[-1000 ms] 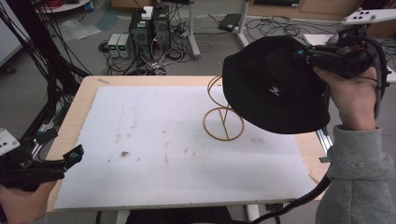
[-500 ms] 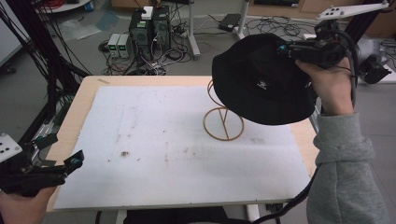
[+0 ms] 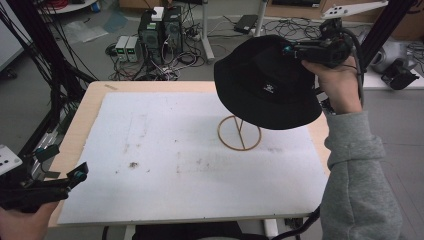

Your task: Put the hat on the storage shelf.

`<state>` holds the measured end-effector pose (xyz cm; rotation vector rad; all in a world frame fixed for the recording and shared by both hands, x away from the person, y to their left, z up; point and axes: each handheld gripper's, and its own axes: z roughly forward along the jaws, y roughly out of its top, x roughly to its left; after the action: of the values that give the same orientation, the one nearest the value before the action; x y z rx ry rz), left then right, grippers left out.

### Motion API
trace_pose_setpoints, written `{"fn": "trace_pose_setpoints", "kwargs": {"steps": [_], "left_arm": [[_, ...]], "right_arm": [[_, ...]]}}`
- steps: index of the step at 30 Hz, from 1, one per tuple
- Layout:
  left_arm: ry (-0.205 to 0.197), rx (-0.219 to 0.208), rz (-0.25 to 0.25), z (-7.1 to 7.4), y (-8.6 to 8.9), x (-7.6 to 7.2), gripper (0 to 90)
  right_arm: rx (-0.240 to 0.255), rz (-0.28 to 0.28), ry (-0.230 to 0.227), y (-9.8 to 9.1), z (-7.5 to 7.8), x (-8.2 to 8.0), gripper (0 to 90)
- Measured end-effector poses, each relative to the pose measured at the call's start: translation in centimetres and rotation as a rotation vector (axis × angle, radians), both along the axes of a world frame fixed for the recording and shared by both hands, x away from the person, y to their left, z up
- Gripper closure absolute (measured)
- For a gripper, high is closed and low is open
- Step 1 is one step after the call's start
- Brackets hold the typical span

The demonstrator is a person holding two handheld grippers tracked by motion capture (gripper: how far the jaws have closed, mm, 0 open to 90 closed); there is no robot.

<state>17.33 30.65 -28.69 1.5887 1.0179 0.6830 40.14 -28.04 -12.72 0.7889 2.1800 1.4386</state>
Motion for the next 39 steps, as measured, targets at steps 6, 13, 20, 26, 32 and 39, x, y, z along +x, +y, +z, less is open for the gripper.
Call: {"fn": "trace_pose_setpoints", "kwargs": {"steps": [6,13,20,26,32,39], "left_arm": [[-0.021,0.027,0.007,0.2,-0.3,-0.3,1.8],[-0.007,0.046,-0.01,-0.1,-0.4,0.0,1.7],[-0.005,0.056,-0.012,-0.2,-0.5,0.0,1.7],[-0.016,0.052,-0.014,-0.1,-0.2,-0.2,1.7],[-0.016,0.048,-0.006,-0.1,0.1,-0.5,1.7],[-0.013,0.048,-0.005,-0.1,0.1,-0.5,1.7]], "right_arm": [[-0.015,0.008,0.005,1.1,-0.5,0.9,88.2],[-0.01,0.034,0.021,2.3,-1.0,1.9,88.1],[-0.02,0.052,0.023,4.3,-1.3,2.9,88.0],[-0.036,0.054,0.026,5.3,-1.4,3.6,87.9],[-0.045,0.035,0.033,5.3,-1.6,4.0,87.8],[-0.037,0.021,0.056,5.2,-2.6,4.5,87.3]]}}
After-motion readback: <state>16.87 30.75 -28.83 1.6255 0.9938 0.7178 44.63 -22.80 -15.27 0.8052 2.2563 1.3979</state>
